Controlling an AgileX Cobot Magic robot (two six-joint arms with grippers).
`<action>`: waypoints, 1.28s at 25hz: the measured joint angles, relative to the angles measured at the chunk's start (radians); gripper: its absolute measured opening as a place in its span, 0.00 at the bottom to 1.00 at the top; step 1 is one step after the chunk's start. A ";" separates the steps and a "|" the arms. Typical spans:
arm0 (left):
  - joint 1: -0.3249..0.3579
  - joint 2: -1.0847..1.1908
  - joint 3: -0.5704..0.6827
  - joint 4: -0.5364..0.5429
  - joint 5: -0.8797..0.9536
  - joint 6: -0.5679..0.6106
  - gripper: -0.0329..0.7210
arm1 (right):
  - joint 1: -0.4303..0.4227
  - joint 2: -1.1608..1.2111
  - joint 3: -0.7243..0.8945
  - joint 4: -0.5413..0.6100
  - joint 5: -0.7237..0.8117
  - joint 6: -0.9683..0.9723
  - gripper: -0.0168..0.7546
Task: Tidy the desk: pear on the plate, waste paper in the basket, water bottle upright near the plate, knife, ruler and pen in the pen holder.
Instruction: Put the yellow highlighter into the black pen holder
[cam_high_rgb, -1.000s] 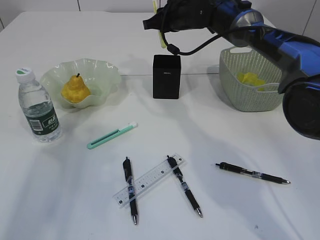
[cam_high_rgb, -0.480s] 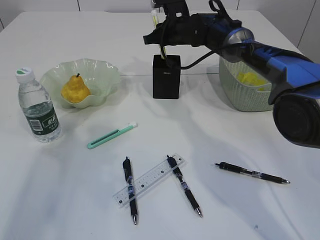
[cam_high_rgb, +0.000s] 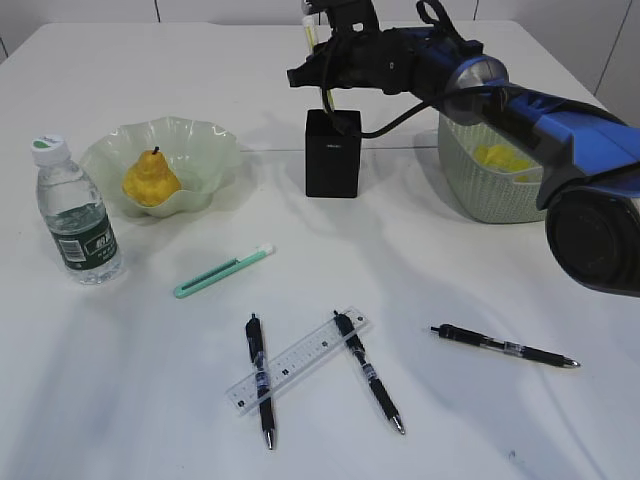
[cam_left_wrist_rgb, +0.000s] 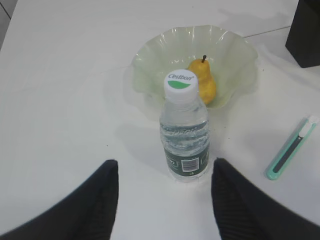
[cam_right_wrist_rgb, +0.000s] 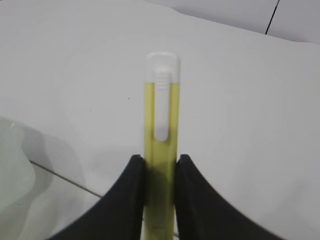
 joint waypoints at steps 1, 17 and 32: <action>0.000 0.000 0.000 0.000 0.000 0.000 0.60 | 0.000 0.000 0.000 0.000 0.003 0.000 0.18; 0.000 0.000 0.000 0.000 0.000 0.000 0.59 | 0.000 0.013 0.000 -0.008 -0.047 0.000 0.18; 0.000 0.000 0.000 0.000 0.000 0.000 0.59 | 0.000 0.013 0.027 -0.008 -0.090 -0.002 0.18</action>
